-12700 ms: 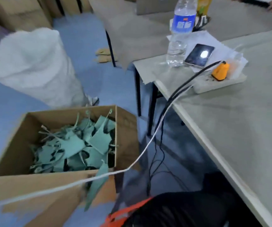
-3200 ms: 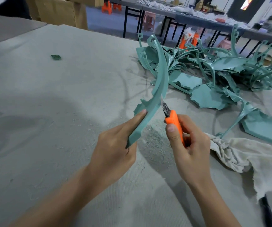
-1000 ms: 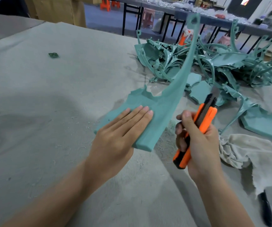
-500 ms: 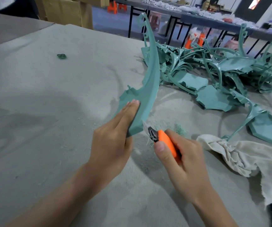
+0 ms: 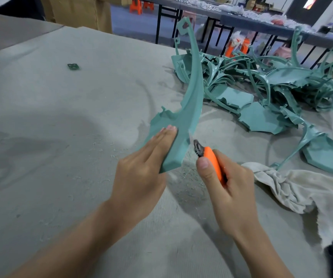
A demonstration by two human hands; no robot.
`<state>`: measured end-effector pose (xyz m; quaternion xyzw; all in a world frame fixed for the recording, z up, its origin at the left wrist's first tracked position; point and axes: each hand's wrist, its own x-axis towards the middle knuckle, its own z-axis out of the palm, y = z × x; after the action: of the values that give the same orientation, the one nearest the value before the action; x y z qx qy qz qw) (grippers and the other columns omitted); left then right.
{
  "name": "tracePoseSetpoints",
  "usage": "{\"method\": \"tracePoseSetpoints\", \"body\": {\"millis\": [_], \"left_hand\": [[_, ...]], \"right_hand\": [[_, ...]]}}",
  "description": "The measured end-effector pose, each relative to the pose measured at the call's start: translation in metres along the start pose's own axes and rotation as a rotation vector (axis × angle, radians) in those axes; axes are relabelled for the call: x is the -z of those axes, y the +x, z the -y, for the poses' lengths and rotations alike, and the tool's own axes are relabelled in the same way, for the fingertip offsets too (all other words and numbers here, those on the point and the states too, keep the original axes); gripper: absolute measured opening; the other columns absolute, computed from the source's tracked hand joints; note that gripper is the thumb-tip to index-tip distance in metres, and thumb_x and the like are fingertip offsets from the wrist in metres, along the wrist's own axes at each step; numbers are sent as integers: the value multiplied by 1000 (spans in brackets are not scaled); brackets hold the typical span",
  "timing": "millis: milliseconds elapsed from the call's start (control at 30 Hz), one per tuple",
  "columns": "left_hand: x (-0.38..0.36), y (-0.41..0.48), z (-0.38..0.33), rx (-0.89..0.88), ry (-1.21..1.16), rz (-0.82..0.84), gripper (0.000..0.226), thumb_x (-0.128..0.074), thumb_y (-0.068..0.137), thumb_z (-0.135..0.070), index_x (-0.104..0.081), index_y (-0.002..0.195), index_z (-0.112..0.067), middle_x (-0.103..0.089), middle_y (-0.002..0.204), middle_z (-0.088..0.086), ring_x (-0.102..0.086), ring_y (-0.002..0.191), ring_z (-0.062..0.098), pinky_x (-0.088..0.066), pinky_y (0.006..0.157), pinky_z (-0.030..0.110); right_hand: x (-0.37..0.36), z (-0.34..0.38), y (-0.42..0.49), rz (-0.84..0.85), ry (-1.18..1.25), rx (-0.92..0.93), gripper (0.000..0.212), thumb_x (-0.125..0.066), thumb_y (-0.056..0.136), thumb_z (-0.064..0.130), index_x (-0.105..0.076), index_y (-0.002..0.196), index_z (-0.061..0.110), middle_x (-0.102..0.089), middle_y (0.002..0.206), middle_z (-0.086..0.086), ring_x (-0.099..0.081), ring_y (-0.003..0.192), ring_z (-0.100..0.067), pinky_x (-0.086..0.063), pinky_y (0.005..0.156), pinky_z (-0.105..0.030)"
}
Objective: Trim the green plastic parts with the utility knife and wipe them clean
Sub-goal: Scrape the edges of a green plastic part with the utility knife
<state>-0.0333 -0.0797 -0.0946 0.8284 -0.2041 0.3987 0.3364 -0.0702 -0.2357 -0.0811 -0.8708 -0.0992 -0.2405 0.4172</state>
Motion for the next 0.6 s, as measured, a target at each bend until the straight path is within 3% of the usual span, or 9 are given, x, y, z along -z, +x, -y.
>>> {"method": "tracePoseSetpoints", "body": {"millis": [200,300,433,600], "left_hand": [[1,0,-2,-62,-12,3,54,-39,70,8,-63,118,4,-67,111,2,-53,95,20,-33,90,3],[-1,0,-2,-91,-27,-6,53,-39,70,9,-63,118,4,-56,115,-6,-54,96,19,-35,92,6],[-1,0,-3,-76,-45,13,53,-40,71,8,-63,119,3,-61,111,-4,-54,95,19,-39,88,12],[4,0,-5,-96,-79,44,56,-40,69,9,-61,120,1,-56,118,-5,-55,99,15,-29,95,-1]], "right_hand": [[3,-6,6,-65,-27,-58,58,-38,93,71,-31,63,22,-29,52,7,-28,46,-7,-22,47,-18],[5,-9,8,-124,-47,-105,60,-38,92,72,-30,62,21,-30,52,6,-28,46,-8,-22,45,-21],[3,-7,7,-157,-78,-108,55,-40,93,69,-27,62,26,-34,52,7,-29,46,-9,-23,45,-22],[6,-10,10,-202,-97,-136,56,-40,94,69,-27,61,25,-34,52,8,-28,44,-8,-25,46,-20]]}}
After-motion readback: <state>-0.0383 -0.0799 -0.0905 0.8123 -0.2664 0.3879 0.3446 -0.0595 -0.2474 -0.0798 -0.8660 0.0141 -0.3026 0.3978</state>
